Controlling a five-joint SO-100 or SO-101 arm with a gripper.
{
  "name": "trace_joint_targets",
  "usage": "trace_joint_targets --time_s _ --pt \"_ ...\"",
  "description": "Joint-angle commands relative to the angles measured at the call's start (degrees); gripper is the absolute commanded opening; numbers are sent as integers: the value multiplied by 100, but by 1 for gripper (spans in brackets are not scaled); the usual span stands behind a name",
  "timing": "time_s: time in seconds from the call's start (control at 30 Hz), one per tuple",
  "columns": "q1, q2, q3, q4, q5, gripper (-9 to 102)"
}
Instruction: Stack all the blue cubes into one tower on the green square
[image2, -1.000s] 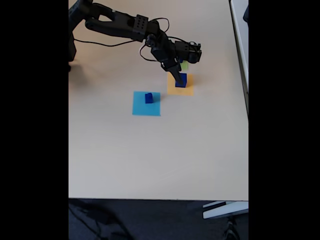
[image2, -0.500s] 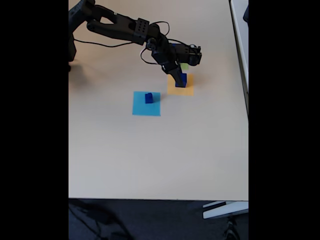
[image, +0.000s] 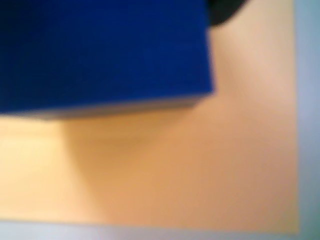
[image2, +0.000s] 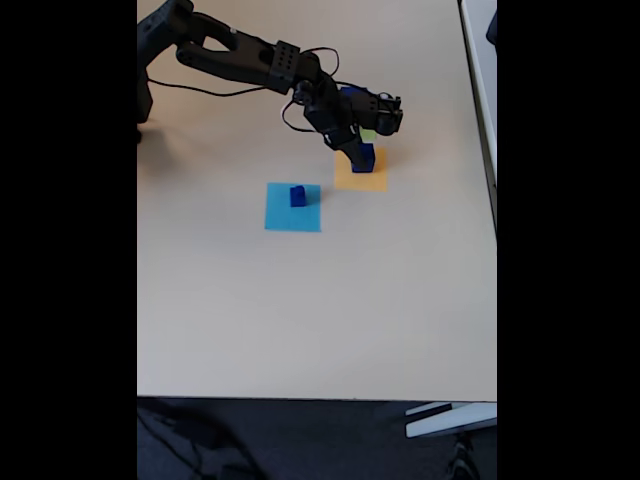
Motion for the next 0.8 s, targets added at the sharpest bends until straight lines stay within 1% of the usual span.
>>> trace_joint_targets --time_s 0.0,0.2,0.5,0.77 --pt "9 132 -114 -123 35 8" --pt "9 176 -114 -114 9 4" --pt "44 677 -193 158 -176 4" --pt "-18 1020 -220 299 -88 5"
